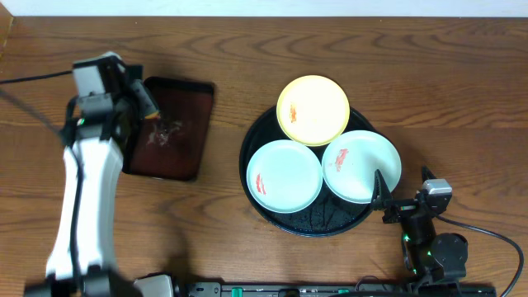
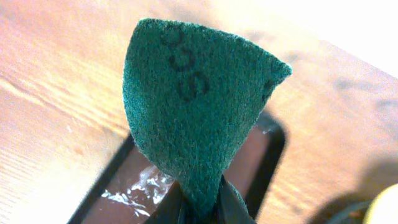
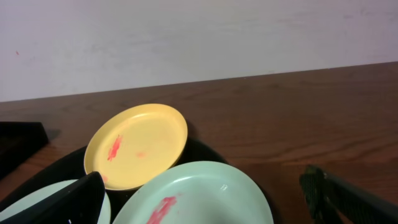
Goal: Clean dirty plates on tray and stack at the side
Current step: 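Lift the sponge with the left gripper and carry it to the left green plate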
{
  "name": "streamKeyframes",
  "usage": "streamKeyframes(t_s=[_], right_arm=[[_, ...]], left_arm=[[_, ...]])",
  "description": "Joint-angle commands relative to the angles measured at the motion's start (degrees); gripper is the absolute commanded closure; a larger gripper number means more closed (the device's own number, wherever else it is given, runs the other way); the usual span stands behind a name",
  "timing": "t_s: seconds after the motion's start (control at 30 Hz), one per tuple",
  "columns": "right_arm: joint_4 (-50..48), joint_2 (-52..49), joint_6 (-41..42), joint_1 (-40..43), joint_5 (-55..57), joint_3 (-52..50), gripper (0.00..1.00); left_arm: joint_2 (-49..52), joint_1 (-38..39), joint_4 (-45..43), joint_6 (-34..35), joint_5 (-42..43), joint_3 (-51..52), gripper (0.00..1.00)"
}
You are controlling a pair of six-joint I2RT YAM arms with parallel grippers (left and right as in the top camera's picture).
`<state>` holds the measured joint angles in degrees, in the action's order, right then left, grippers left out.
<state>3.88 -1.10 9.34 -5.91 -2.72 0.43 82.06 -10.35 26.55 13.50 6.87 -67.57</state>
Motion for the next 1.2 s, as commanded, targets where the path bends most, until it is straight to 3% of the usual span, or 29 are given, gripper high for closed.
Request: streamKeyframes(t_s=[0.0,0.2,0.43,0.53,0.8,0.93,1.0,1.07,1.17], right_arm=[[0.2,0.2,-0.9,0.3,0.3,-0.1,0.01],[0.2,0.2,-0.9,0.3,0.3,-0.1,0.01],[0.2,0.2,-0.9,0.3,0.3,-0.1,0.01],[0.2,0.2,-0.9,0.3,0.3,-0.1,0.01],[0.2,0.2,-0.9,0.3,0.3,-0.1,0.01],[0.2,0.2,-0.9,0.3,0.3,-0.1,0.01],[0.2,0.2,-0.9,0.3,0.3,-0.1,0.01],[0.2,0.2,-0.9,0.3,0.3,-0.1,0.01],[0.2,0.2,-0.9,0.3,0.3,-0.1,0.01]], left_arm=[[-6.0,-0.2,-0.1,0.2,-0.9,-1.0,0.92],[-6.5,-0.2,0.1,0.2,-0.9,-0.7,0.92],[9.6,-0.2,-1.9,0.2,-0.9,3.0,0.93],[14.3,-0.3,-1.5,0.2,3.7,2.8,0.93],[3.9,-0.3,-1.2,0.2,16.7,1.2,0.93],[-3.3,-0.2,-1.5,0.1,13.7,1.3,0.93],[-4.4,-0.2,-0.8,0.1,5.1,2.7,0.92],[-2.5,0.0,-1.6,0.2,-0.8,5.8,0.92],[6.9,0.0,-6.9,1.7,2.1,10.8,0.92]])
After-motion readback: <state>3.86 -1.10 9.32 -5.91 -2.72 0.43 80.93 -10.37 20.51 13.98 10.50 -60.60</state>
